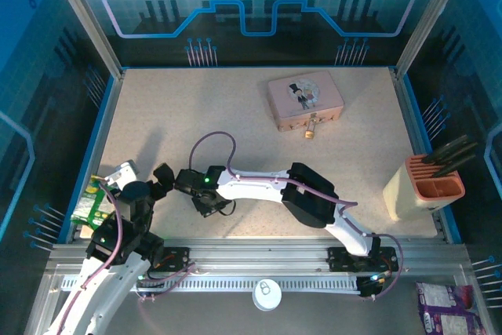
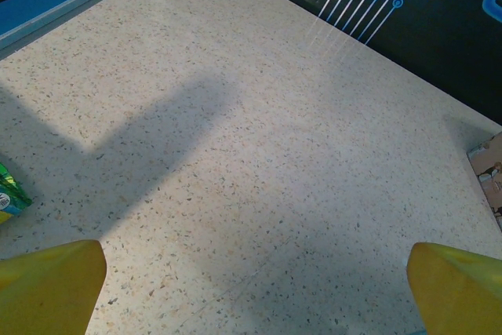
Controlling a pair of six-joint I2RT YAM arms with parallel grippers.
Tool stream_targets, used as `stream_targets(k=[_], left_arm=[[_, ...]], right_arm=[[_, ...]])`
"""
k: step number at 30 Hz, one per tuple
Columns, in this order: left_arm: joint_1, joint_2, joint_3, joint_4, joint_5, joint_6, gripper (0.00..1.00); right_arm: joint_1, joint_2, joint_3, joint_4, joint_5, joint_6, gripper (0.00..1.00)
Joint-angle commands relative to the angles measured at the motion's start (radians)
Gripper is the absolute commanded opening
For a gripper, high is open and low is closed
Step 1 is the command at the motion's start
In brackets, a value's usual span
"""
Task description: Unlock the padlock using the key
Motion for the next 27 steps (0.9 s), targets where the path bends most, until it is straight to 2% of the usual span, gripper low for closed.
stream_targets(k=[1, 11, 15, 21, 25, 27], left_arm=[[0.003, -0.010, -0.009, 0.028, 0.011, 0.009, 0.99], [0.003, -0.009, -0.020, 0.039, 0.003, 0.018, 0.99], [0.003, -0.004, -0.027, 0.052, 0.004, 0.024, 0.99], [0.003, 0.035, -0.050, 0.120, 0.065, 0.052, 0.99], [0.005, 0.146, -0.057, 0.184, 0.135, 0.075, 0.99], [0.004, 0.222, -0.051, 0.230, 0.205, 0.088, 0.99]], right_arm=[[0.014, 0.002, -0.016, 0.004, -0.010, 0.004, 0.19], [0.010, -0.103, -0.146, 0.113, -0.002, 0.025, 0.06], [-0.014, -0.212, -0.301, 0.287, -0.042, 0.058, 0.00], [-0.072, -0.386, -0.584, 0.630, -0.122, 0.131, 0.00], [-0.102, -0.487, -0.714, 0.781, -0.125, 0.133, 0.00], [-0.118, -0.546, -0.787, 0.852, -0.112, 0.130, 0.00]])
